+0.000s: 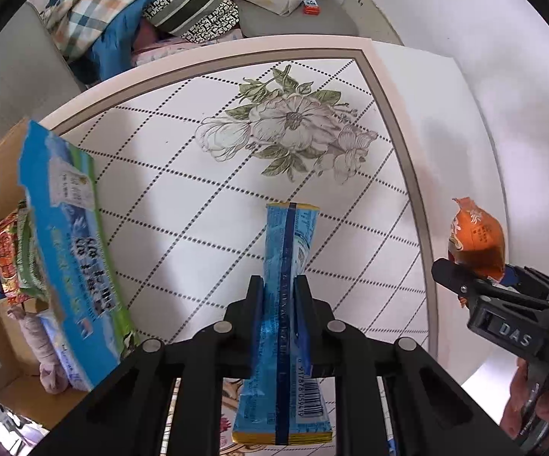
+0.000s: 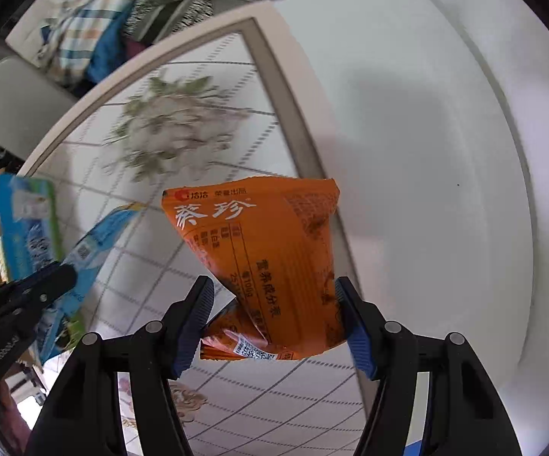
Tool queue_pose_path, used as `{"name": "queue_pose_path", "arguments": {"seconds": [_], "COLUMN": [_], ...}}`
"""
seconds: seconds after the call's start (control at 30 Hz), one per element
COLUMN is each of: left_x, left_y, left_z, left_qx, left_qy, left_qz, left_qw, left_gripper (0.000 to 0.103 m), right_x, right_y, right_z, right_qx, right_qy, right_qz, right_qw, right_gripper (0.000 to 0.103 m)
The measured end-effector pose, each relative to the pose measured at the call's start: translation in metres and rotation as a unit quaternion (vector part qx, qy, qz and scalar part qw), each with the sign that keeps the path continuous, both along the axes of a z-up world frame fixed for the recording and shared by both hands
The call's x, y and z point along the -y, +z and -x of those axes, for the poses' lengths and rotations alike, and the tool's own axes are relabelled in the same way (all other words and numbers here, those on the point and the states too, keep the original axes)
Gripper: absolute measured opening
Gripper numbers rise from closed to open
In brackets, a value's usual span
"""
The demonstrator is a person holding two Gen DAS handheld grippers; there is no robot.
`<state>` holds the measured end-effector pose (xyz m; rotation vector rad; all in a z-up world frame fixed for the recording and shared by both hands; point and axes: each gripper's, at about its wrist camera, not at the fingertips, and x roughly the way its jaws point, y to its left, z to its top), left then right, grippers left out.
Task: Organize soft objects
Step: 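Carry the tube and orange bag over the box and open both grippers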
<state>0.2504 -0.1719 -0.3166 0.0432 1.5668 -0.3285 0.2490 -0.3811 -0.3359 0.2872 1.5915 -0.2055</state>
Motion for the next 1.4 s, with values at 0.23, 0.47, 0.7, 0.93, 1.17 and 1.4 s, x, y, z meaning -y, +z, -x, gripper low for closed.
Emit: {"name": "queue_pose_path", "arguments": {"seconds": [0.23, 0.47, 0.7, 0.93, 1.17, 1.4], "left_x": [-0.027, -0.11, -0.242, -0.335, -0.365, -0.382], "left_y": [0.026, 0.102, 0.152, 0.107, 0.04, -0.001], "left_z": [0.002, 0.01, 0.02, 0.016, 0.014, 0.02], "left_qx": [0.022, 0.091, 0.152, 0.124, 0.069, 0.033], "left_qy": [0.03, 0.077, 0.124, 0.159, 0.159, 0.178], "left_qz": [0.018, 0.042, -0.013, -0.05, -0.061, -0.056], "left_qw": [0.9991, 0.992, 0.9805, 0.9782, 0.983, 0.9819], "left_gripper": [0.013, 0.013, 0.013, 0.013, 0.013, 0.013], "right_x": [-0.027, -0.111, -0.238, -0.35, -0.423, -0.465], "right_y": [0.028, 0.09, 0.122, 0.098, 0.058, 0.009], "right_z": [0.015, 0.021, 0.013, -0.002, -0.014, -0.013], "right_qx": [0.021, 0.076, 0.106, 0.089, 0.068, 0.041], "right_qy": [0.017, 0.063, 0.12, 0.142, 0.15, 0.171], "right_qz": [-0.013, -0.041, -0.072, -0.1, -0.094, -0.09], "right_qw": [1.0, 0.994, 0.984, 0.981, 0.982, 0.98], "right_gripper": [0.067, 0.067, 0.067, 0.067, 0.067, 0.067]}}
